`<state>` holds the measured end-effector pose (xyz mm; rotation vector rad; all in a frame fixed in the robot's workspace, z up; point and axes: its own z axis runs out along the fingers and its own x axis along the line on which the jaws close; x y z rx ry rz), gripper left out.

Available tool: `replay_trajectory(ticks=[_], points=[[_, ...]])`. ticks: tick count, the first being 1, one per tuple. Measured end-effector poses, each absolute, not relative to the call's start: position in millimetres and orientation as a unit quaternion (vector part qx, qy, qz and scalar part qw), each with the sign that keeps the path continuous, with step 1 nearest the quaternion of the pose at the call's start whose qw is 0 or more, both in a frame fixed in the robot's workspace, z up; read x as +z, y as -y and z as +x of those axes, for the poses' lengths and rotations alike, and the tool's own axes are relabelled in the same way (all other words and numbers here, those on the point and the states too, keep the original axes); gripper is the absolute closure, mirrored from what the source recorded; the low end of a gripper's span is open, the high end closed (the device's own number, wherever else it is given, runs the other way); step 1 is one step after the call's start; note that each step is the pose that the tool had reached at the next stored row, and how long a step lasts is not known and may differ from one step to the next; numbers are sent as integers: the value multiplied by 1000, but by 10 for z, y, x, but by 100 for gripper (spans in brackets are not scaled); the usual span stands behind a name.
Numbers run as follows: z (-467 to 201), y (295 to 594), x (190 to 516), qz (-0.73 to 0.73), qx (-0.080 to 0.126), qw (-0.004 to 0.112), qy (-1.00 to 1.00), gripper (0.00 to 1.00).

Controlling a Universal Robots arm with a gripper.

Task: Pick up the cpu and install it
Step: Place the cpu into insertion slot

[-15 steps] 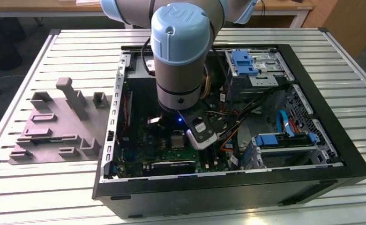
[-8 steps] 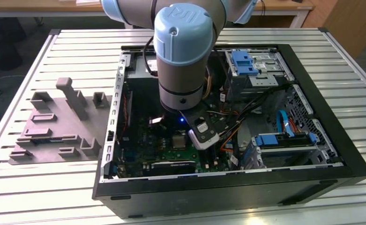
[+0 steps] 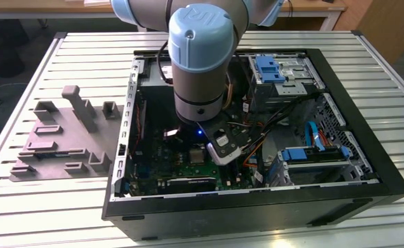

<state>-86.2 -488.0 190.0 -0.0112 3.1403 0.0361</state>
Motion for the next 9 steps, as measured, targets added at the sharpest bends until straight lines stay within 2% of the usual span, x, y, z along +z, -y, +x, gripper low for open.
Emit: replay_trajectory(ticks=[9], points=[[-874,4881,1894,-4,11,0,-1000,53]])
